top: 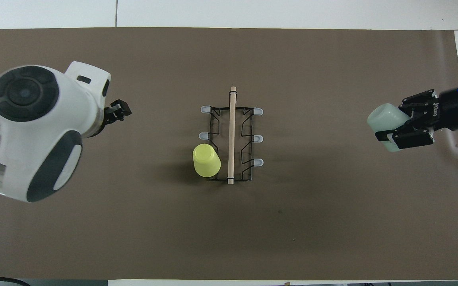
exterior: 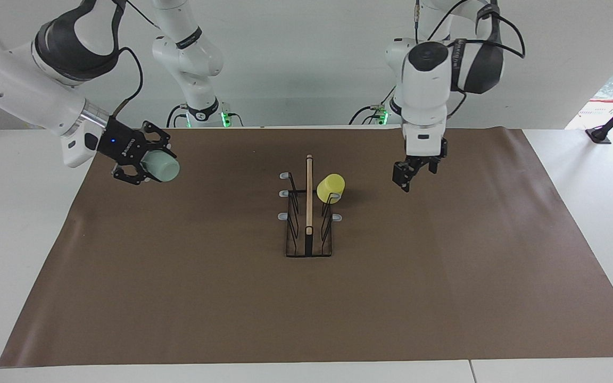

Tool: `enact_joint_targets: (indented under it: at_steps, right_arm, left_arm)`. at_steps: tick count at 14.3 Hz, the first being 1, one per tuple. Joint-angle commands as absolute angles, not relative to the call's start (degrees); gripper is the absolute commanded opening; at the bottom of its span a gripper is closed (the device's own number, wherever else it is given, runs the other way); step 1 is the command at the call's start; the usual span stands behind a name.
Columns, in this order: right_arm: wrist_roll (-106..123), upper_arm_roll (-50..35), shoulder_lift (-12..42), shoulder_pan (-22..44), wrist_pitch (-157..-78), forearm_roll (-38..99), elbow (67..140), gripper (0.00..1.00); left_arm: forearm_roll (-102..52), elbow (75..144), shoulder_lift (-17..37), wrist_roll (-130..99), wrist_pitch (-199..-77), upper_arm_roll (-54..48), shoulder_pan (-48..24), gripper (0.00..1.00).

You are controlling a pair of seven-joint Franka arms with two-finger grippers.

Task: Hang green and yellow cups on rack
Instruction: 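Move the green cup with the right gripper onto the rack peg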

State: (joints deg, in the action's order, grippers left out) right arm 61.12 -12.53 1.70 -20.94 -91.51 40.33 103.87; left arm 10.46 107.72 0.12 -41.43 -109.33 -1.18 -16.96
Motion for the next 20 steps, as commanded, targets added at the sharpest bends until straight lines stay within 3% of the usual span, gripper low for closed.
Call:
enact_joint_targets:
  at_steps: [1,6,11,15,20]
  right_arm:
    - [63.4,-12.7,-3.2,-17.7,-94.8,51.2,112.2,0.0]
    - [70.7,-12.7,-7.2,-14.1,-104.7,69.1,122.8,0.0]
    - [83.8,-12.7,-6.9,-4.1,-114.6,91.4,130.6,0.0]
    - [100.2,-12.7,-7.6,1.6,-117.4,104.8,137.6,0.0]
    - [109.4,-12.8,-6.8,2.3,-117.0,112.2,140.9,0.0]
  left_arm:
    - [5.2,108.5,-1.3,-27.7,-109.4,-1.8,-9.8,1.0]
    - [0.5,105.7,-2.9,-11.3,-107.2,-1.8,-2.5,1.0]
    - [-2.1,94.8,-2.0,-7.2,-93.3,-1.6,-0.5,1.0]
    - [-2.3,87.6,1.2,-5.6,-86.5,-1.6,0.3,1.0]
    - [-2.5,91.3,-1.0,-2.8,-84.1,-1.9,-0.1,1.0]
